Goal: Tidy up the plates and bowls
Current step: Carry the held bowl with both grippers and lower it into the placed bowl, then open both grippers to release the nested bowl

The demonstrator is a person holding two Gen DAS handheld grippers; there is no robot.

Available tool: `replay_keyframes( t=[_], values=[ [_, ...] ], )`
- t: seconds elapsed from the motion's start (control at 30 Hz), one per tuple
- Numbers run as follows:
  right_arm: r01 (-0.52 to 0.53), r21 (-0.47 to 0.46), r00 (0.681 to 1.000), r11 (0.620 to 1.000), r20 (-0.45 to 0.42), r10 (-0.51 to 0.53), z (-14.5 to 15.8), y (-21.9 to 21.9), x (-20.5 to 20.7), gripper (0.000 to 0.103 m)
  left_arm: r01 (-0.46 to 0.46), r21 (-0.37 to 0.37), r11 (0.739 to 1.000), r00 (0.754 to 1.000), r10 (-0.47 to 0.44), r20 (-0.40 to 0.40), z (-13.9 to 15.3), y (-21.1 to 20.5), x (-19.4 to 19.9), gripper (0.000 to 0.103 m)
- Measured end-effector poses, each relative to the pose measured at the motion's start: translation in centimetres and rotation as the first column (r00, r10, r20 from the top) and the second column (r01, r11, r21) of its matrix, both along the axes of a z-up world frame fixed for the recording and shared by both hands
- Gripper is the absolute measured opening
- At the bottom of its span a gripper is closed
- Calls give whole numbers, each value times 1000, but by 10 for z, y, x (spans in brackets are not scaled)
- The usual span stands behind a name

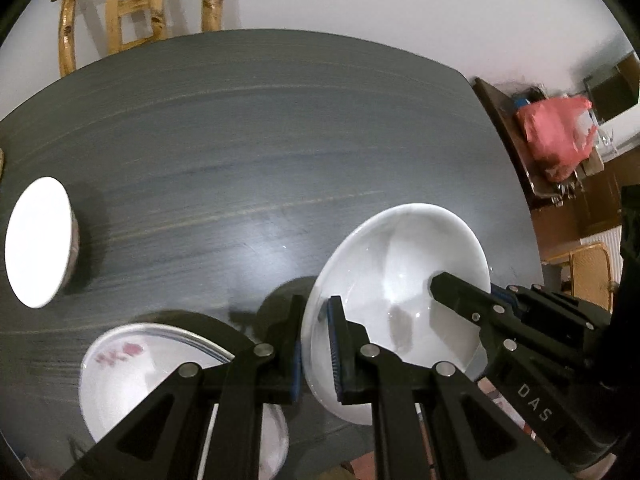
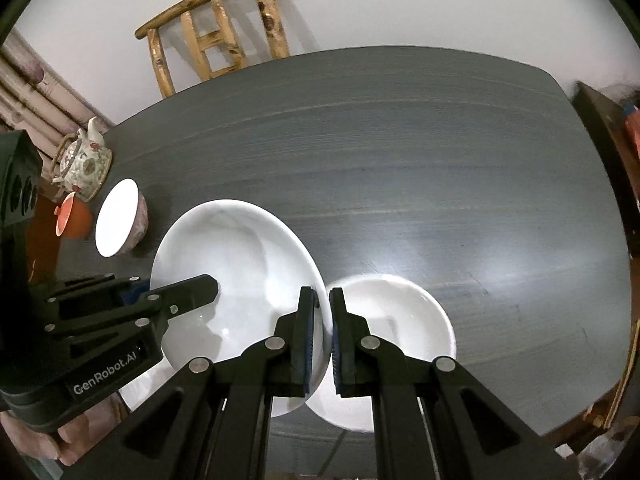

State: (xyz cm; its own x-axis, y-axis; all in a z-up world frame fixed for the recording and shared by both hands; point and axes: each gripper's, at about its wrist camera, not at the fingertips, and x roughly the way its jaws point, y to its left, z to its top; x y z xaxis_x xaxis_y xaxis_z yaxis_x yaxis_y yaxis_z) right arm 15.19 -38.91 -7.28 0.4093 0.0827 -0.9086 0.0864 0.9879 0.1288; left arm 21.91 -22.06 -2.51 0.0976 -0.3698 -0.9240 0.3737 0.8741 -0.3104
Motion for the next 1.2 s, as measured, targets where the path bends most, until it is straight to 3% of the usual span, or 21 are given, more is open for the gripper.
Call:
replay_keyframes(
  t=[0.27, 0.53, 0.77, 1.2],
  values=[
    [43, -7, 999, 999, -23, -43, -6, -33, -22, 9, 27, 9, 1000, 1000, -26, -9, -8, -40, -21, 11],
    [59, 10, 998, 998, -36, -58, -21, -53, -22, 10, -6, 35, 999, 1000, 6, -13, -20, -47, -28, 11],
    [57, 27, 997, 998, -44, -56, -32, -59, -25, 11, -7, 79, 997, 999, 3, 52, -18, -49, -36, 11],
    [62, 13, 998, 998, -30, -62, -38, -62, -29, 11, -27, 80, 996, 997, 21, 74, -23, -58, -41, 11]
  ],
)
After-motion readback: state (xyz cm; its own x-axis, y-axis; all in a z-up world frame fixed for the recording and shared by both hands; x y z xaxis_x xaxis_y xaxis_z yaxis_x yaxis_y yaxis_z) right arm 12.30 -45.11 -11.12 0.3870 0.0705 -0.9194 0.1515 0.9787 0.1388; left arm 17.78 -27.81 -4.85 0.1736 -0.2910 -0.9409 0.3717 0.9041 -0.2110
